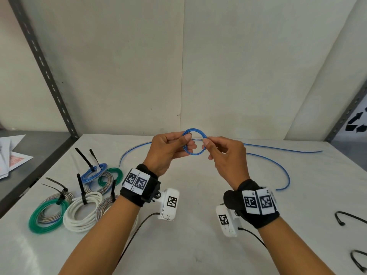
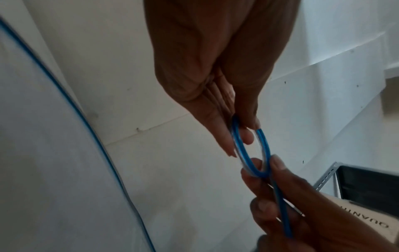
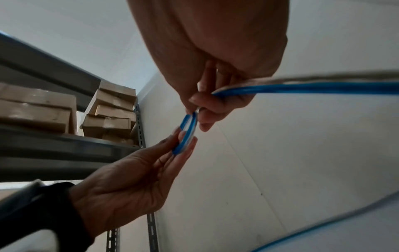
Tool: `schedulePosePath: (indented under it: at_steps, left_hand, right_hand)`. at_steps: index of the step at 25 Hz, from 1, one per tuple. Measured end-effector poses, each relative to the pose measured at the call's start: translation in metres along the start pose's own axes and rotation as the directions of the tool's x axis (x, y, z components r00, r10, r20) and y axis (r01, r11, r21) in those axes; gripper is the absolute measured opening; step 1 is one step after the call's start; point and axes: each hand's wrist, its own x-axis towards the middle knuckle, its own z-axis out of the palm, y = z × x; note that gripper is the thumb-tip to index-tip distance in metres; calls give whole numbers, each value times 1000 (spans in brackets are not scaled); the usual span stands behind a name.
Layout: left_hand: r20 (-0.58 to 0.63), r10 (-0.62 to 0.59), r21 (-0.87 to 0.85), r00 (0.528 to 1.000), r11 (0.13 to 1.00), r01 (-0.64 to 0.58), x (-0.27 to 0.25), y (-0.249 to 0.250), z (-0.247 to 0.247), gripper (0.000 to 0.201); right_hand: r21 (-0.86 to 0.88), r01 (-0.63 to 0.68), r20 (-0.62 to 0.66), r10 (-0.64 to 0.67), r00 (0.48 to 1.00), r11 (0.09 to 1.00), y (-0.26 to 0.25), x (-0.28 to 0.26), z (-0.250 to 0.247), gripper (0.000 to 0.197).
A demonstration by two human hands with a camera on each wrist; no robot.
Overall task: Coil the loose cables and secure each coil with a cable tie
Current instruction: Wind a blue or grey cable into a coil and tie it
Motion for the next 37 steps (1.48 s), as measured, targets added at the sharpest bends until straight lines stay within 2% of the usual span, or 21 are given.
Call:
schedulePosePath:
  at_steps: [2, 7, 8, 10, 12, 14, 17, 20, 23, 25, 27, 29, 32, 37]
  left_hand:
    - [16, -18, -82, 1000, 996, 19, -2, -2, 3, 18]
    - [56, -33, -212, 998, 976, 44, -11, -14, 21, 22]
    - [87, -38, -168, 995, 984, 53, -12, -13, 20, 25]
    - [200, -108, 38, 974, 994, 102, -7, -3, 13, 39]
    - [285, -228, 270, 931, 951, 150, 2, 10, 4, 54]
    - [319, -299, 399, 899, 903, 158, 10, 15, 5, 56]
    - [313, -344, 451, 885, 874, 180, 12, 10, 15, 48]
    - [319, -335, 478, 887, 864, 154, 13, 6, 24, 50]
    - [312, -256, 356, 915, 924, 137, 14, 5, 31, 49]
    - [252, -177, 172, 951, 976, 135, 16, 4, 32, 46]
    - [165, -118, -44, 979, 991, 127, 18, 3, 33, 44]
    - [92, -81, -206, 992, 973, 99, 19, 0, 34, 42]
    - [-1, -60, -408, 998, 912, 54, 17, -8, 37, 44]
    - [-54, -60, -523, 997, 852, 23, 13, -15, 42, 46]
  right_hand:
    - [-15, 23, -16, -23, 1000, 1000, 1, 2, -1, 19]
    - [85, -45, -18, 47, 999, 995, 4, 2, 0, 20]
    - [71, -35, -2, 35, 999, 997, 4, 4, -4, 20]
    - [5, 7, 101, -7, 995, 1000, 4, 8, -15, 21]
    - [-106, 80, 263, -50, 964, 991, 1, 7, -21, 19]
    - [-218, 155, 362, -68, 930, 964, -1, 6, -22, 18]
    - [-280, 169, 382, -52, 923, 945, -2, 8, -23, 18]
    - [-287, 154, 332, -52, 942, 946, 1, 5, -24, 18]
    - [-236, 153, 245, -94, 965, 960, 5, 5, -23, 17]
    - [-142, 136, 141, -115, 983, 980, 8, 5, -18, 17]
    - [-10, 93, 27, -93, 995, 996, 10, 4, -11, 20]
    - [145, 40, -36, -35, 999, 989, 9, 0, -1, 10]
    - [213, 4, -38, 4, 999, 977, 8, -6, 9, 5]
    - [303, -79, -55, 100, 993, 950, 13, -7, 13, 14]
